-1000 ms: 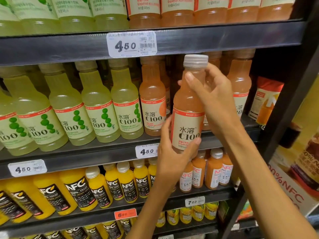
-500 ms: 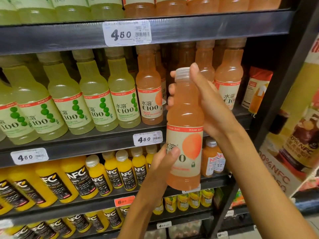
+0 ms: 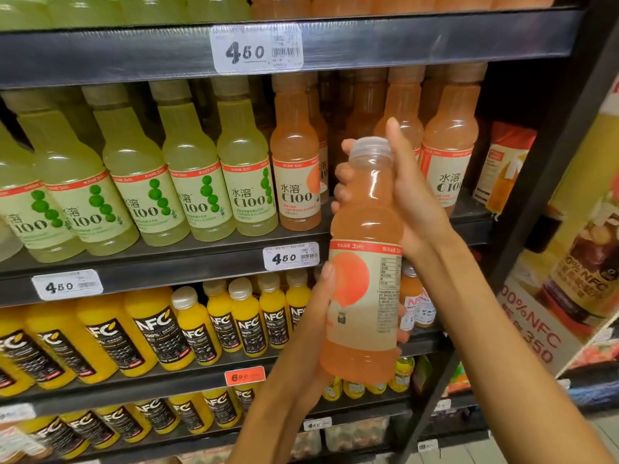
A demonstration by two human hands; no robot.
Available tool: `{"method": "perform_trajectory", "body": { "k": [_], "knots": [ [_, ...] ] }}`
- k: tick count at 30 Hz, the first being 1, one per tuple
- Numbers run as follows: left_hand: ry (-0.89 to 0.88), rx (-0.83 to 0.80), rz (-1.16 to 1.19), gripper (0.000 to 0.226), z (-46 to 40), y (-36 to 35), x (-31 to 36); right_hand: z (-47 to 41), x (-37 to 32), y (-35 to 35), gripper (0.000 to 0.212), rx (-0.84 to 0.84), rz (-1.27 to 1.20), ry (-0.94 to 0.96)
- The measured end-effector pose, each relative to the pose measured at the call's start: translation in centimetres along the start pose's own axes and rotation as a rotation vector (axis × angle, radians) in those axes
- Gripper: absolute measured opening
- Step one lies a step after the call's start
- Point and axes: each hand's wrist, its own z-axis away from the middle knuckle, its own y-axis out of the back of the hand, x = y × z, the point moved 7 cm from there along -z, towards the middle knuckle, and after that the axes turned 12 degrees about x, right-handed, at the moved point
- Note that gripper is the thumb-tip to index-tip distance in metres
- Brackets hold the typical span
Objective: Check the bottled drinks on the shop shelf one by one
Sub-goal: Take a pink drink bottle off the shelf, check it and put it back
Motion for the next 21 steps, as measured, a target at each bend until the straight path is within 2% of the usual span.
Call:
{"method": "perform_trajectory", "body": {
  "k": [2, 4, 7, 11, 15, 17, 20, 21],
  "knots": [
    [-0.020, 0.070, -0.063, 0.070, -0.1, 0.6, -0.1, 0.0, -0.2, 0.2, 0.046, 0.013, 0.038, 0.024],
    [-0.067, 0.131, -0.123, 0.061, -0.1, 1.2, 0.4, 0.0, -0.7, 0.9, 0.046, 0.079, 0.153, 0.074],
    [-0.113, 0.128, -0.150, 0.052, 0.1, 0.9, 1.3, 0.0, -1.3, 1.8, 0.046, 0.179, 0.267, 0.113],
    [-0.031, 0.083, 0.060, 0.053, 0.5, -0.1, 1.4, -0.1, -1.0, 1.8, 0.042, 0.209, 0.287, 0.054],
    [0.078, -0.041, 0.306, 0.065, 1.3, -1.7, 1.1, -0.1, 0.5, 1.7, 0.041, 0.242, 0.081, -0.025],
    [0.114, -0.057, 0.364, 0.071, 1.7, -2.3, 1.1, 0.0, 1.1, 1.6, 0.032, 0.231, 0.018, -0.078],
    [0.095, -0.130, 0.458, 0.078, 2.4, -3.5, 2.4, 0.1, 2.2, 2.7, 0.032, 0.323, 0.015, -0.187],
    [0.096, -0.127, 0.502, 0.087, 2.4, -3.8, 2.9, 0.2, 2.5, 3.2, 0.032, 0.350, 0.035, -0.218]
  ]
}}
